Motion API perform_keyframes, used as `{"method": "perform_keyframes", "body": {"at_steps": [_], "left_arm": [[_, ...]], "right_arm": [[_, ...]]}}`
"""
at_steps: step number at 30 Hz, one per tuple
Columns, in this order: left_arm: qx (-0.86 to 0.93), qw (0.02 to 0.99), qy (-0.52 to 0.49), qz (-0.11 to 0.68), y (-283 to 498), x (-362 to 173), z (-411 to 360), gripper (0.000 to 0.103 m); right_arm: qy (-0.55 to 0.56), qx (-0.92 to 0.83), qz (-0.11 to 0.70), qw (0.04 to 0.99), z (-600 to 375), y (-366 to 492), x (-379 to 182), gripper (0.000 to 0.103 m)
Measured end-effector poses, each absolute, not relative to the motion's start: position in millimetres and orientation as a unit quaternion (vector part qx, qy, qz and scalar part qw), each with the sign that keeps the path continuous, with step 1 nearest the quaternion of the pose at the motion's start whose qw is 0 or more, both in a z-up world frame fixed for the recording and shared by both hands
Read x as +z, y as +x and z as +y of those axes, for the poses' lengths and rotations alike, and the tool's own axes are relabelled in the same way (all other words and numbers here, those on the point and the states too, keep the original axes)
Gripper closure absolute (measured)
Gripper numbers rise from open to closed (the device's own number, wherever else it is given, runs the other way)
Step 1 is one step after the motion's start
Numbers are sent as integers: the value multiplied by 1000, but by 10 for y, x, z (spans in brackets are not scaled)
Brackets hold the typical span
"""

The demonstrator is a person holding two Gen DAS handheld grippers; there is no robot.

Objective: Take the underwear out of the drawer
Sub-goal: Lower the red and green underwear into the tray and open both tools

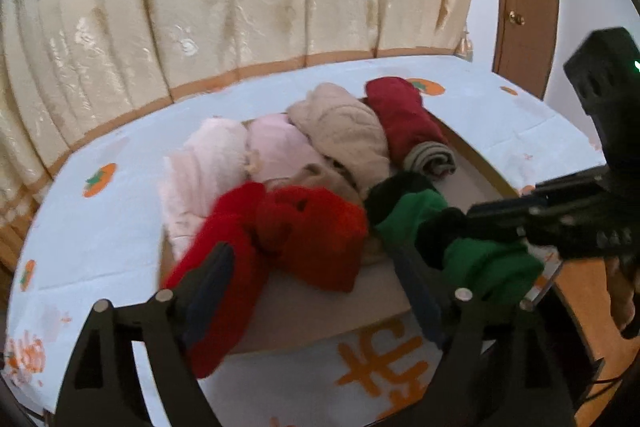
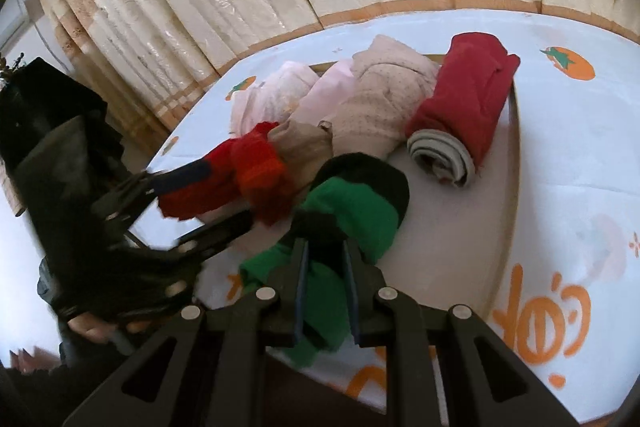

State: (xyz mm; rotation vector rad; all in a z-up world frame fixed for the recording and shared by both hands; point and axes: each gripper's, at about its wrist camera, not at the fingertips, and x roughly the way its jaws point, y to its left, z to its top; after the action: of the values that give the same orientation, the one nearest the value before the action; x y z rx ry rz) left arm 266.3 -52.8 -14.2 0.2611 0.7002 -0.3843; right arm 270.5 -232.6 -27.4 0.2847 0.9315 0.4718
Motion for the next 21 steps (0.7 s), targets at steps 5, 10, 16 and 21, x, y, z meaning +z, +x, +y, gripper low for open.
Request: {"method": "perform_keyframes", "body": {"at_steps": [5,10,16,21], "left_arm": [[-182,915,121,338,2618,-135,-388,20],[-193,916,110,334,2608,-130,-361,19],[-182,916,122,337,2632,-206,-454,19],[-178,913,138,339,2617,-234,-491,19]], "right_arm": [[178,238,421,857,-2447,2583,-91,84],[130,267,429,853,-2292,2136,70,84],[87,247,452,853,-2075,2137,-148,84],[117,273,453,841,-2042,2464,-224,84]]}}
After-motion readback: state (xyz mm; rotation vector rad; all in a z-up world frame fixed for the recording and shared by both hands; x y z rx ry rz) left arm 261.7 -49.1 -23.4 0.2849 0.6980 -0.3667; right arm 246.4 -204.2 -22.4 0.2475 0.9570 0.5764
